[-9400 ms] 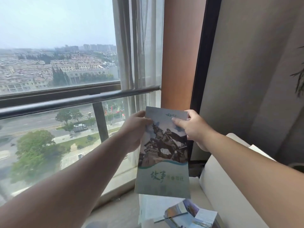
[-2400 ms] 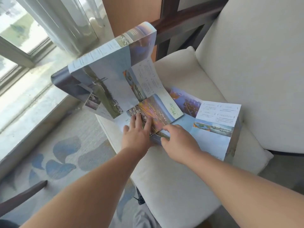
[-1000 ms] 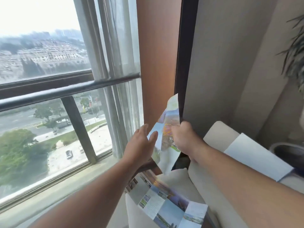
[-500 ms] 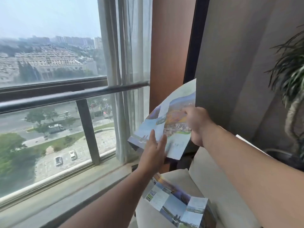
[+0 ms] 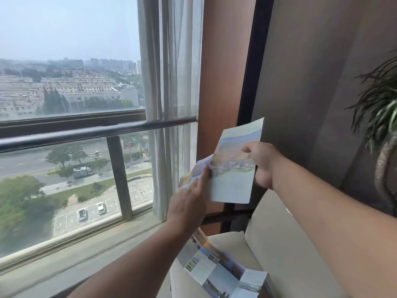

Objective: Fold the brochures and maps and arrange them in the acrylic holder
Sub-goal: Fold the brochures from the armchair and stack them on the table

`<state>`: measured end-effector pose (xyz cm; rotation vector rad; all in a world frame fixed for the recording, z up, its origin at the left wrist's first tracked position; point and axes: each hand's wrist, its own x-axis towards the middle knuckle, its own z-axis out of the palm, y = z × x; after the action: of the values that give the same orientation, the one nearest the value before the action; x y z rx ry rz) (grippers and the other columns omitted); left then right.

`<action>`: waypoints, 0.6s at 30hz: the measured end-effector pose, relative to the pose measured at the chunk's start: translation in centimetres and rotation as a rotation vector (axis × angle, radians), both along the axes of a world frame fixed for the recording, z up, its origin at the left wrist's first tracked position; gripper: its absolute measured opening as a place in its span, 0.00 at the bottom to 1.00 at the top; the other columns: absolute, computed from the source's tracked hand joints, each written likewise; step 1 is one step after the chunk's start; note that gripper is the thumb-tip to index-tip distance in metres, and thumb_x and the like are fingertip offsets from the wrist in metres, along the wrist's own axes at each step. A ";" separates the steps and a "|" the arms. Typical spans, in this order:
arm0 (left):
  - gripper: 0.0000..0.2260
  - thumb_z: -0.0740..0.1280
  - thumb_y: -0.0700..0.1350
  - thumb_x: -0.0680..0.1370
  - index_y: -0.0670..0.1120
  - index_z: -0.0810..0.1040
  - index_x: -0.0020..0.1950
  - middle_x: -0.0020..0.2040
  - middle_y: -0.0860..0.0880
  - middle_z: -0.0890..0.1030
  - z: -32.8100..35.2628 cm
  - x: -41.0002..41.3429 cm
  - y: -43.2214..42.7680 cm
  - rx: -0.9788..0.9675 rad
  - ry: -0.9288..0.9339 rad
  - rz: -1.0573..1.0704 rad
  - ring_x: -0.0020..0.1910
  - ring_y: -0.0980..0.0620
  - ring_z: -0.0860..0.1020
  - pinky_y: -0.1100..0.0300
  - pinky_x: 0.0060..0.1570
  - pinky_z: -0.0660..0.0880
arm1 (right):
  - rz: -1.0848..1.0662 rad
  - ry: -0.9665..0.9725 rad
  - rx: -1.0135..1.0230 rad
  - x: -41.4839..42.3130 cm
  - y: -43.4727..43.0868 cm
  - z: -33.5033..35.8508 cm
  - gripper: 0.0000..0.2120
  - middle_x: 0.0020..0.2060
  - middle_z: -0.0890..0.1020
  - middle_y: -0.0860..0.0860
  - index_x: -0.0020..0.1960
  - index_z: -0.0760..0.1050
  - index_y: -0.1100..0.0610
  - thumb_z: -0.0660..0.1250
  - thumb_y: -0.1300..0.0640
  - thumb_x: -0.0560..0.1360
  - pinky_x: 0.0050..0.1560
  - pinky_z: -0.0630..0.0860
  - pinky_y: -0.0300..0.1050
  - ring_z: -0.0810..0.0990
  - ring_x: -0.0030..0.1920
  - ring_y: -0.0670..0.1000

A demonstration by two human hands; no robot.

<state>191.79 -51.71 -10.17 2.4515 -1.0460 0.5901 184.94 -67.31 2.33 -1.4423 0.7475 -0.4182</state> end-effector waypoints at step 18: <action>0.13 0.64 0.46 0.80 0.48 0.75 0.64 0.52 0.45 0.82 7.5 -1.3 -1.8 -0.853 1.130 -0.161 0.41 0.49 0.83 0.53 0.35 0.80 | 0.228 -0.002 -0.113 -1.6 -0.5 -2.7 0.04 0.53 0.77 0.64 0.49 0.72 0.58 0.60 0.64 0.80 0.61 0.74 0.67 0.78 0.56 0.66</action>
<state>190.45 -53.50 -2.69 1.4815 -0.3556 -0.3641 183.39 -67.81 -0.33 -1.6128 0.5566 -0.2888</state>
